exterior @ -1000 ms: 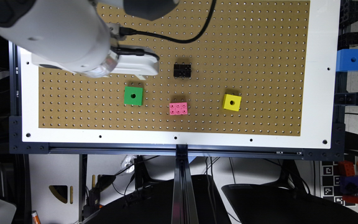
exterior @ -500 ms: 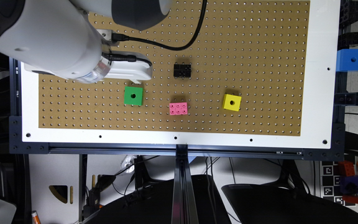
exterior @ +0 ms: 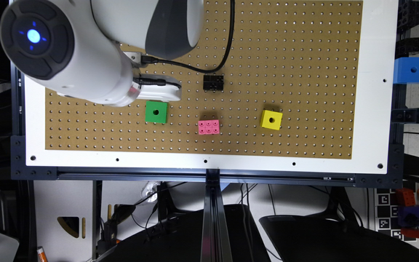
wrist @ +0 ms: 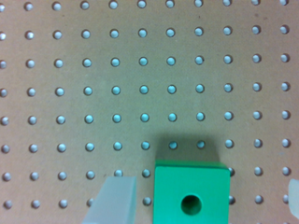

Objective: Pick up green block.

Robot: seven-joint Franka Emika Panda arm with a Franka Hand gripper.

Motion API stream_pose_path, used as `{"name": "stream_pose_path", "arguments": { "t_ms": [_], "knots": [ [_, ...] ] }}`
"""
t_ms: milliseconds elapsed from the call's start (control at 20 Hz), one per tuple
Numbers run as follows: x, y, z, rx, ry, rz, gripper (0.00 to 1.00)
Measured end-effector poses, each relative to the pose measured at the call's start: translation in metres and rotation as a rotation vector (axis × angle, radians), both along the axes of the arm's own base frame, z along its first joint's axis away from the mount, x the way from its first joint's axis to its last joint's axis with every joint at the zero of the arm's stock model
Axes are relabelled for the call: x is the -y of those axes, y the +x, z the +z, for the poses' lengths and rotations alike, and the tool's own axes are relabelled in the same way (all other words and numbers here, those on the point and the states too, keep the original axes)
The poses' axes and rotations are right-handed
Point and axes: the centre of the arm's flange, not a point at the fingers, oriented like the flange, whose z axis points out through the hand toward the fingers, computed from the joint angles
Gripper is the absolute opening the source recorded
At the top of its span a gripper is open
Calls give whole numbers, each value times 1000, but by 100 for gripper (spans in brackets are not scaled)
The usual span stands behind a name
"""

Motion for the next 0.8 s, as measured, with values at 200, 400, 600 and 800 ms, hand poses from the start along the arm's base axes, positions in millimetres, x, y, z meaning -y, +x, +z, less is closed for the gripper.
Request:
{"name": "stream_pose_path", "arguments": {
  "t_ms": [200, 400, 600, 800],
  "knots": [
    [0, 2, -21, 1, 1, 0, 100],
    [0, 1, -36, -8, 4, 0, 100],
    [0, 1, -56, -2, 4, 0, 100],
    [-1, 9, -51, 14, 2, 4, 100]
  ]
}}
